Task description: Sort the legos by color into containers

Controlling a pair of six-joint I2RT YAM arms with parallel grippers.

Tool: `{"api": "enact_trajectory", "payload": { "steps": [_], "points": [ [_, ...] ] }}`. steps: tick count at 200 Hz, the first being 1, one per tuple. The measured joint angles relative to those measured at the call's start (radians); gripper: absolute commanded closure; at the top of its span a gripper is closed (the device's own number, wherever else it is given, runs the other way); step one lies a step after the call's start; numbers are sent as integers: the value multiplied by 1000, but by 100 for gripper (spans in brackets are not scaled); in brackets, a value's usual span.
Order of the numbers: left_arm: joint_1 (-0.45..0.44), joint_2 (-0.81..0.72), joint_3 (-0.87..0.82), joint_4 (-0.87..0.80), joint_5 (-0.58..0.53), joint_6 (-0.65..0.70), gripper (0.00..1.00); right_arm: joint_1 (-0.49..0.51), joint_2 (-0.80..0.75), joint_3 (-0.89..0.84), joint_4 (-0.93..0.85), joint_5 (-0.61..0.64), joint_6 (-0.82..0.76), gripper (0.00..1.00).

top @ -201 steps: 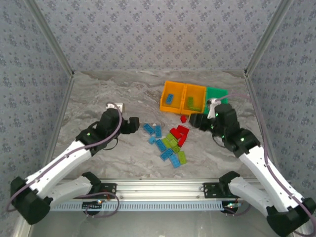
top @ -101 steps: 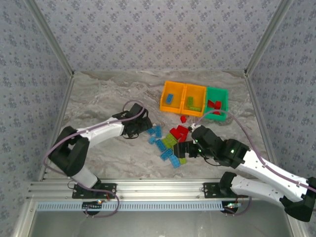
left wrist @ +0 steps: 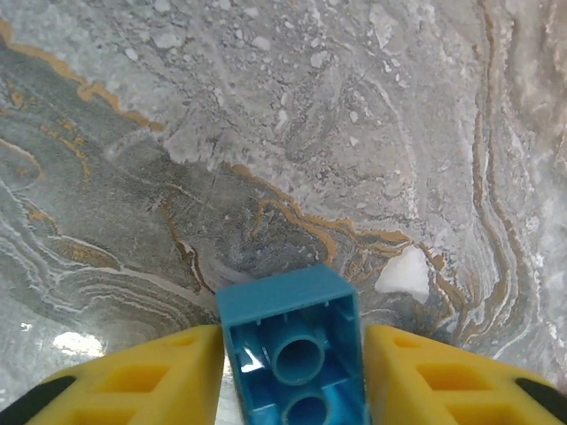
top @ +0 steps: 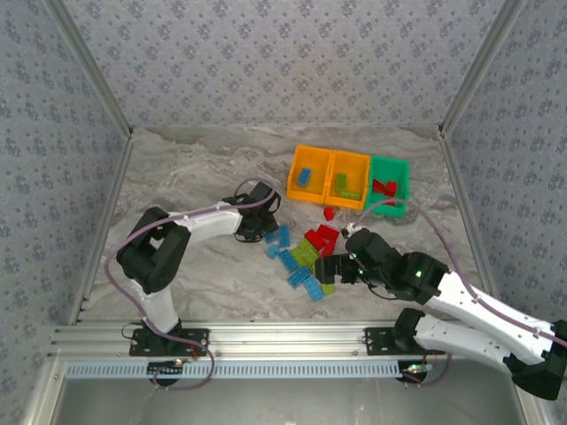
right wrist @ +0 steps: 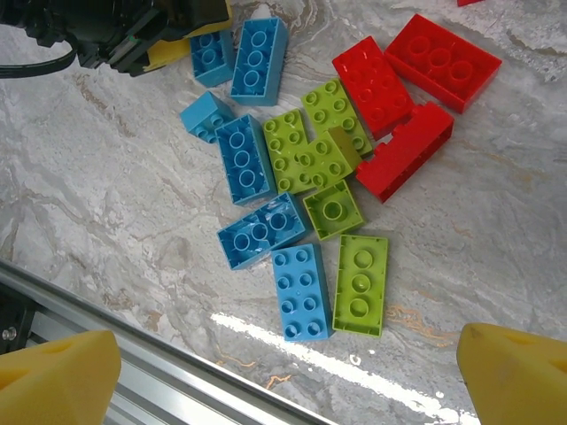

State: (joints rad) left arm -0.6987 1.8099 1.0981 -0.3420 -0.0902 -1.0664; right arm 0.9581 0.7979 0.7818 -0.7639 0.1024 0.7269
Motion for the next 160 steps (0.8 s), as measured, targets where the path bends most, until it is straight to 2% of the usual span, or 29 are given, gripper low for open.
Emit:
{"api": "enact_trajectory", "payload": {
  "steps": [43, 66, 94, 107, 127, 160],
  "points": [
    [2, -21, -15, 6, -3, 28, 78, 0, 2, 0, 8, 1, 0, 0],
    [7, -61, -30, -13, -7, 68, 79, 0, 1, 1, 19, 8, 0, 0],
    [4, -193, -18, -23, -28, 160, 79, 0, -12, 2, 26, 39, 1, 0],
    [-14, -226, 46, -29, -47, 223, 79, 0, -26, 2, 29, 57, 4, 0],
    [-53, -198, 201, -11, -60, 327, 80, 0, -42, 2, 37, 79, 18, 0],
    [-88, -18, 451, 78, -67, 496, 80, 0, -56, 2, 53, 85, 37, 0]
  ]
}}
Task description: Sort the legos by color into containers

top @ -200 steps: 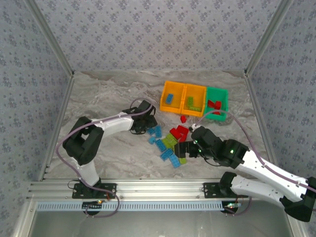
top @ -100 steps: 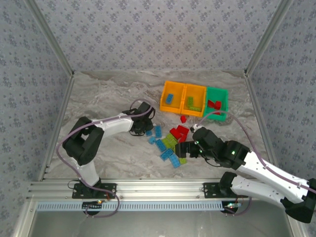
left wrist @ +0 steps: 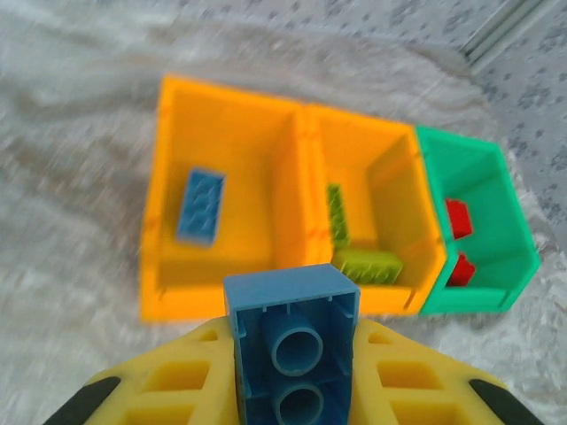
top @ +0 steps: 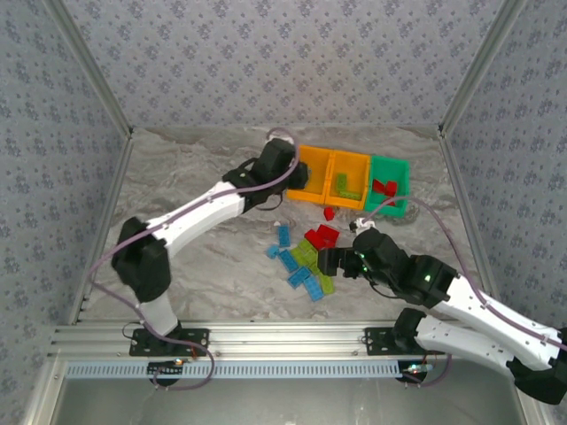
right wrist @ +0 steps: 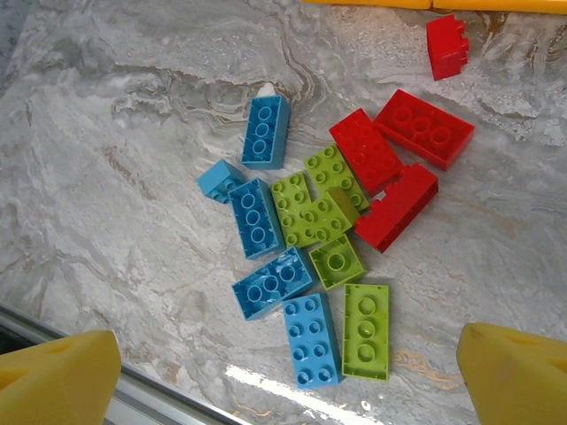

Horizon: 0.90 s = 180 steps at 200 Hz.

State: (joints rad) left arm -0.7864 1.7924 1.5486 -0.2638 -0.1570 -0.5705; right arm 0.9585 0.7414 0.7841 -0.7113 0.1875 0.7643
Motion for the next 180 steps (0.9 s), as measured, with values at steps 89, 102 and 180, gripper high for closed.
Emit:
{"api": "enact_trajectory", "payload": {
  "steps": [89, 102, 180],
  "points": [
    [24, 478, 407, -54, -32, 180, 48, 13, -9, 53, -24, 10, 15, 0],
    [27, 478, 414, -46, -29, 187, 44, 14, -5, 53, -24, 11, 15, 0],
    [2, -56, -76, 51, 3, 208, 43, 7, 52, 53, -35, 112, 18, 1]
  ]
}}
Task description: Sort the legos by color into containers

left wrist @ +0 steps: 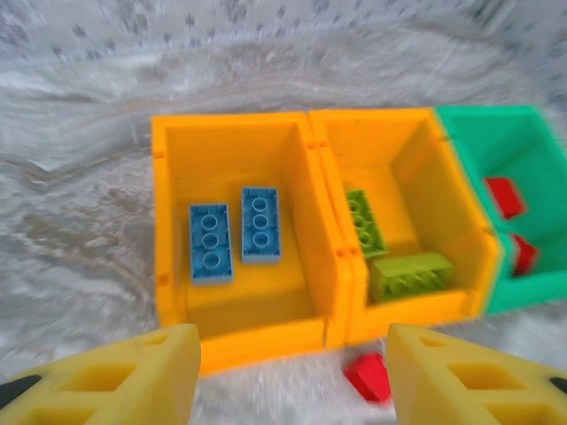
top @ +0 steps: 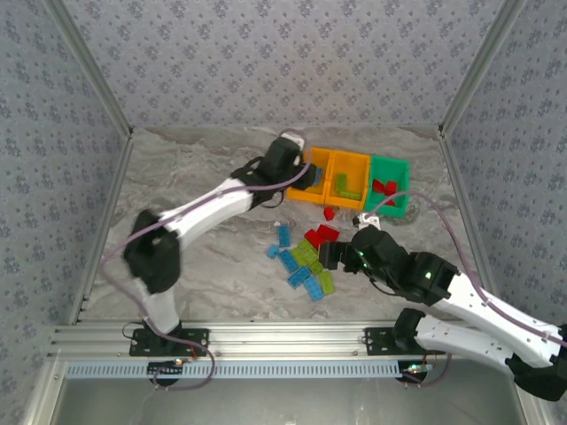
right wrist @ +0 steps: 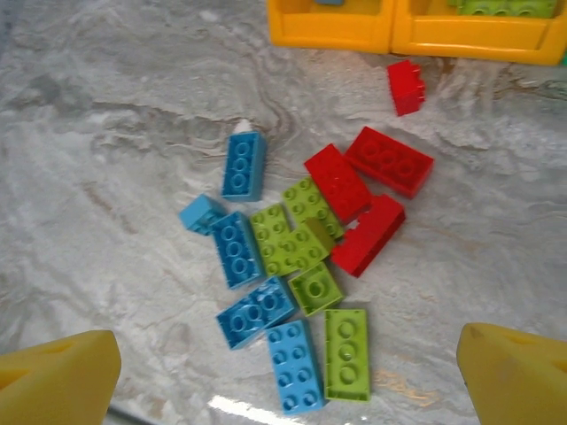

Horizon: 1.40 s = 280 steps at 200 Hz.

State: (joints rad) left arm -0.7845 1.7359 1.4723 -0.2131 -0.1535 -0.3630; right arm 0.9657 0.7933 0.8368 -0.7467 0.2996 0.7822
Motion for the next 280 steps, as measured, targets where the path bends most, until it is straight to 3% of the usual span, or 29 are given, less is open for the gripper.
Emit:
{"api": "enact_trajectory", "payload": {
  "steps": [51, 101, 124, 159, 215, 244, 280],
  "points": [
    [-121, -684, -336, -31, 49, 221, 39, -139, 296, 31, 80, -17, -79, 7],
    [-140, -1011, -607, -235, 102, 558, 30, -311, 625, 82, 264, -72, -192, 26],
    [-140, -1037, -727, -295, 98, 677, 18, -360, 741, 107, 341, -72, -227, 31],
    [-134, -957, -733, -322, 117, 763, 1, -414, 890, 159, 418, -77, -272, 35],
    [-131, -948, -733, -314, 177, 784, 1, -446, 1001, 217, 477, -101, -316, 47],
    [-131, -951, -733, -313, 191, 790, 1, -449, 1014, 219, 488, -109, -331, 59],
    [-131, -955, -733, -310, 191, 793, 1, -448, 1014, 217, 493, -112, -349, 67]
  ]
}}
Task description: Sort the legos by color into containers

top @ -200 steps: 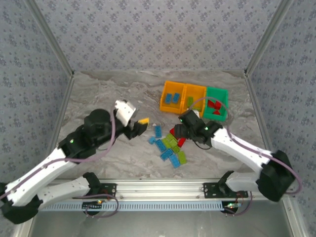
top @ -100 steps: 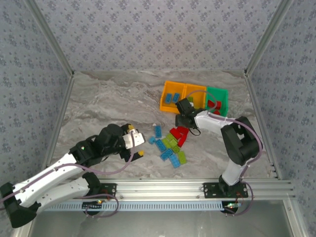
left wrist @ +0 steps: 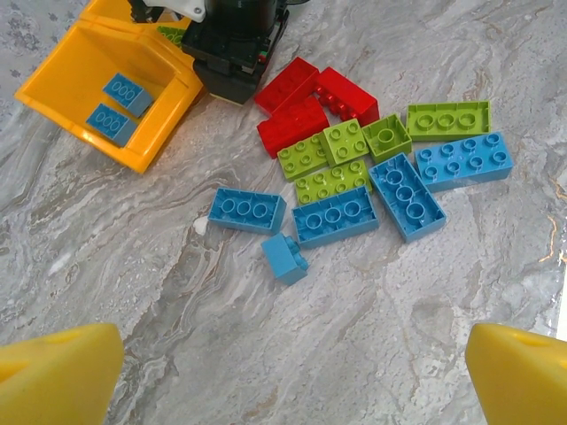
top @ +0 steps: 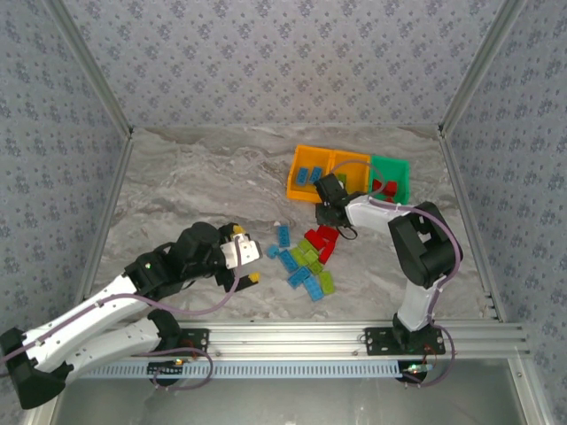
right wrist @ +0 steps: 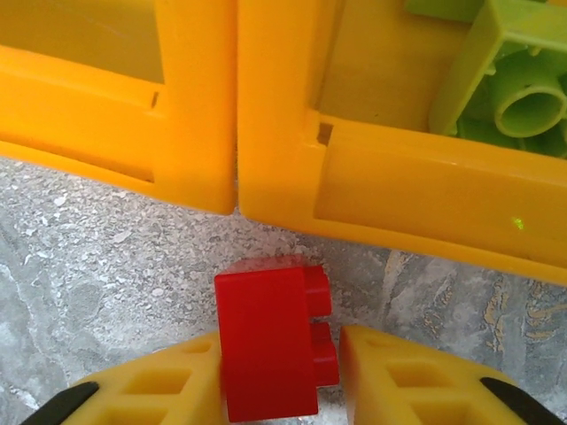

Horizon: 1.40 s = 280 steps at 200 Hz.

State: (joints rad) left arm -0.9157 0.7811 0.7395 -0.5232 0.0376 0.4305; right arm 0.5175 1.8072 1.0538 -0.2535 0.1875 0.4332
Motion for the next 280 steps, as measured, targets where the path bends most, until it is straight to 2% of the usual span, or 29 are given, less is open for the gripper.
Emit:
{"api": "enact_trajectory", "payload": {
  "steps": [33, 62, 104, 123, 138, 157, 179, 189, 200, 217, 232, 280],
  "points": [
    [0, -16, 0, 1, 0, 0, 1, 2, -42, -48, 14, 3, -13, 75],
    [0, -26, 0, 2, 0, 0, 1, 17, -122, -104, 2, 9, -13, 75],
    [0, -35, -6, 3, 0, 0, 1, 45, -383, -182, -40, 45, 4, 75],
    [0, -35, -8, 3, 0, 0, 1, 0, -509, -186, -53, 69, 3, 75],
    [0, -35, -10, 3, 0, 0, 1, -85, -560, -180, -50, 79, -13, 75],
    [0, -35, -10, 3, 0, 0, 1, -229, -519, -140, -53, 61, -48, 74],
    [0, -38, -10, 3, -1, -1, 1, -379, -380, -67, -49, 22, -86, 72],
    [0, -44, -12, 3, -2, -1, 1, -428, -314, -37, -50, 1, -102, 68],
    [0, -52, -16, 3, -5, -1, 1, -468, -246, -3, -55, -23, -111, 59],
    [0, -61, -26, 4, -11, -1, 1, -503, -174, 44, -68, -59, -125, 53],
    [0, -61, -31, 5, -19, -1, 1, -513, -159, 60, -72, -79, -124, 52],
    [30, -25, -34, 34, -31, -53, 1, -507, -256, 73, -119, -126, -119, 49]
  ]
}}
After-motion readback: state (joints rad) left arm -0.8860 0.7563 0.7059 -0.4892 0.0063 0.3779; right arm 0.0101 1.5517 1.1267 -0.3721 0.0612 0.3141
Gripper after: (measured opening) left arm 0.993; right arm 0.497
